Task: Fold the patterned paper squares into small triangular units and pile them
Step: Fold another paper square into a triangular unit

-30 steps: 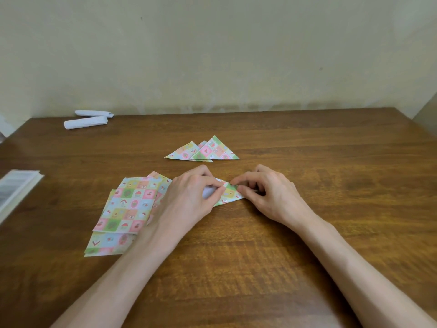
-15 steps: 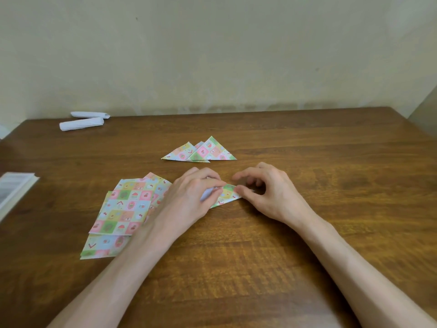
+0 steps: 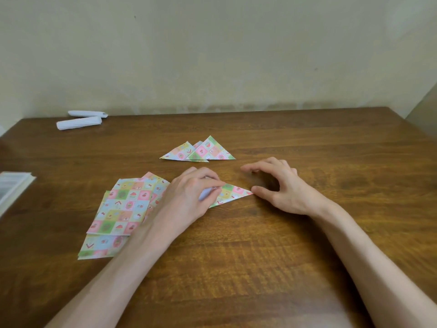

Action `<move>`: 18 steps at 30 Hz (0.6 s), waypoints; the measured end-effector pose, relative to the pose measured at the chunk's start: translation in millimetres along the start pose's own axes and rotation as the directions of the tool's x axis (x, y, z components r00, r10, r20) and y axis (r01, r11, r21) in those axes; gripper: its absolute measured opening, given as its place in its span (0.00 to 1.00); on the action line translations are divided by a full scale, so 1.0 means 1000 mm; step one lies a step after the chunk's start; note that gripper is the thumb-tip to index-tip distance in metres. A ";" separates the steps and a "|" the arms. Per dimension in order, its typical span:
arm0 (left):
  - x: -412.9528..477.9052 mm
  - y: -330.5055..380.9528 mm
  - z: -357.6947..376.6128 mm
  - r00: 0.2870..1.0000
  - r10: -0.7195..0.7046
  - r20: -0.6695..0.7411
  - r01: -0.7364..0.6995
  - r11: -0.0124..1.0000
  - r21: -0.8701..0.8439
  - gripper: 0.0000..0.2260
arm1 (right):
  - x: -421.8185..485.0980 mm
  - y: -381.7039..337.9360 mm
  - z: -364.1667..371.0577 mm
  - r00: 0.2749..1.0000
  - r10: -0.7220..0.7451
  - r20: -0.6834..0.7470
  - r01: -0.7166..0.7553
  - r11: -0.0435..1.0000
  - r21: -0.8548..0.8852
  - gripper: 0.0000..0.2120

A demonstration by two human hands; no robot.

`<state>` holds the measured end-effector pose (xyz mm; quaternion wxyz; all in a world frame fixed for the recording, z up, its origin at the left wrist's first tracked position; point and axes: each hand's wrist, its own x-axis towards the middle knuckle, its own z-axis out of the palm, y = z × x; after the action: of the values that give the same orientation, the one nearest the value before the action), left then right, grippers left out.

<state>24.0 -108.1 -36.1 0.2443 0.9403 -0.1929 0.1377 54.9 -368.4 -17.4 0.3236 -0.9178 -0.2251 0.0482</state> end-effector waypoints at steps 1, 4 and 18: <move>0.000 0.000 0.000 1.000 -0.002 0.001 0.002 1.000 -0.001 0.09 | 0.000 0.002 -0.002 1.000 0.000 0.008 -0.001 0.999 0.041 0.24; 0.000 0.000 -0.001 1.000 -0.004 0.003 0.004 1.000 -0.003 0.09 | 0.003 0.008 -0.007 0.999 0.021 -0.039 -0.015 0.989 0.150 0.26; -0.002 0.002 0.000 0.999 0.012 -0.031 -0.012 1.000 0.004 0.08 | -0.002 -0.005 -0.004 1.000 -0.008 -0.005 0.008 1.000 0.010 0.14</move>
<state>21.9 -109.4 -36.2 0.2446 0.9374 -0.1943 0.1540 51.7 -368.4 -11.3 0.3291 -0.9152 -0.2280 0.0458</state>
